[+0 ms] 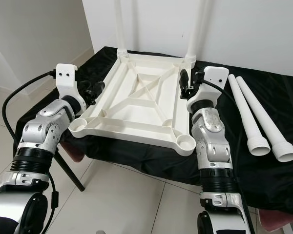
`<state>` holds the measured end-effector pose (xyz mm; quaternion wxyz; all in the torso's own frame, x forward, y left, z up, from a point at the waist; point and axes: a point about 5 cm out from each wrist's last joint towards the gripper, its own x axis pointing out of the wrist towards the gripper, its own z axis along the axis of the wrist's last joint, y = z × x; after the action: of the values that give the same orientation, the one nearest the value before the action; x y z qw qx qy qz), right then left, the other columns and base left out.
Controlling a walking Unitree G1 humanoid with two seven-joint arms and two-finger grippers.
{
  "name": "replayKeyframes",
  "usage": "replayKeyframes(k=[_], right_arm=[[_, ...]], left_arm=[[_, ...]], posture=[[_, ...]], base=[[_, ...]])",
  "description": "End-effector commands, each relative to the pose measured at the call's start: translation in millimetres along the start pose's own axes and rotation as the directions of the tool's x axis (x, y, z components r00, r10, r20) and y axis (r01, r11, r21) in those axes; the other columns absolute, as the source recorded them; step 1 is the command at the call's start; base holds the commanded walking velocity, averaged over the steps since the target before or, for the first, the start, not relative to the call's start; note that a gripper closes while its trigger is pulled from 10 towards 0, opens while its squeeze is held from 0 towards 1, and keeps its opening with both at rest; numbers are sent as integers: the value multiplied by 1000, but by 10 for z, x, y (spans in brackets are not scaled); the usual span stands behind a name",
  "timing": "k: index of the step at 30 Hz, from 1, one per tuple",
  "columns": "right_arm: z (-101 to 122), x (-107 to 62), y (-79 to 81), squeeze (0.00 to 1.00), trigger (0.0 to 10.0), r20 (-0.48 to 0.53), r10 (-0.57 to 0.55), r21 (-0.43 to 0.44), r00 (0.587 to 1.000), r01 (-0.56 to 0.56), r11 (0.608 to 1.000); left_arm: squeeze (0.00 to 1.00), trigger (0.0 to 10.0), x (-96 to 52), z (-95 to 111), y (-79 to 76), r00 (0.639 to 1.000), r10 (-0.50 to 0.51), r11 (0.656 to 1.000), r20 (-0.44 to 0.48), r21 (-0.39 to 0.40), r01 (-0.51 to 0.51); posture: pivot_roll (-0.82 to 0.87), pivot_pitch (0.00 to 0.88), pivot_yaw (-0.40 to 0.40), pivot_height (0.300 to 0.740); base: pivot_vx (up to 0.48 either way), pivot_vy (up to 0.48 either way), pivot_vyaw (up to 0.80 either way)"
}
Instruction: Building children table
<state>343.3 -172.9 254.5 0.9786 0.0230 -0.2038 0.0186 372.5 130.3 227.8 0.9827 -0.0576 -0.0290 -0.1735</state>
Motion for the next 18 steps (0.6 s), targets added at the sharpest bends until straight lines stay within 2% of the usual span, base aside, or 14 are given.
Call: replayKeyframes(k=[1,4,8,11,14,15,18], right_arm=[[-26,-17,22,0,10000,1,8,-5,1000,-8,1000],[-42,-50,23,0,10000,2,21,-14,1000,-21,1000],[-121,-103,31,0,10000,-18,25,-27,1000,-26,999],[-182,-128,52,0,10000,-36,29,-25,999,-30,999],[-193,-133,49,0,10000,-39,23,-27,999,-24,999],[-210,-138,37,0,10000,-45,12,-16,999,-13,1000],[-209,-136,8,0,10000,-43,-3,-26,999,2,1000]], left_arm=[[0,10000,-28,-22,44,994,112,994,5,10,-112],[0,10000,-53,-81,-14,994,113,993,5,21,-113],[0,10000,-94,-155,-64,989,147,986,19,83,-148],[0,10000,-159,-203,-60,985,171,976,23,135,-172],[0,10000,-183,-216,-55,985,172,973,22,154,-173],[0,10000,-213,-225,-41,986,166,968,21,186,-167],[0,10000,-220,-218,-34,986,165,969,27,182,-167]], posture=[[-130,23,69,740],[-133,24,48,740],[-123,22,30,740],[-115,21,26,740],[-111,22,27,740],[-111,21,29,740],[-113,18,34,740]], base=[[0,0,0],[0,0,0],[0,0,0],[0,0,0],[0,0,0],[0,0,0],[0,0,0]])
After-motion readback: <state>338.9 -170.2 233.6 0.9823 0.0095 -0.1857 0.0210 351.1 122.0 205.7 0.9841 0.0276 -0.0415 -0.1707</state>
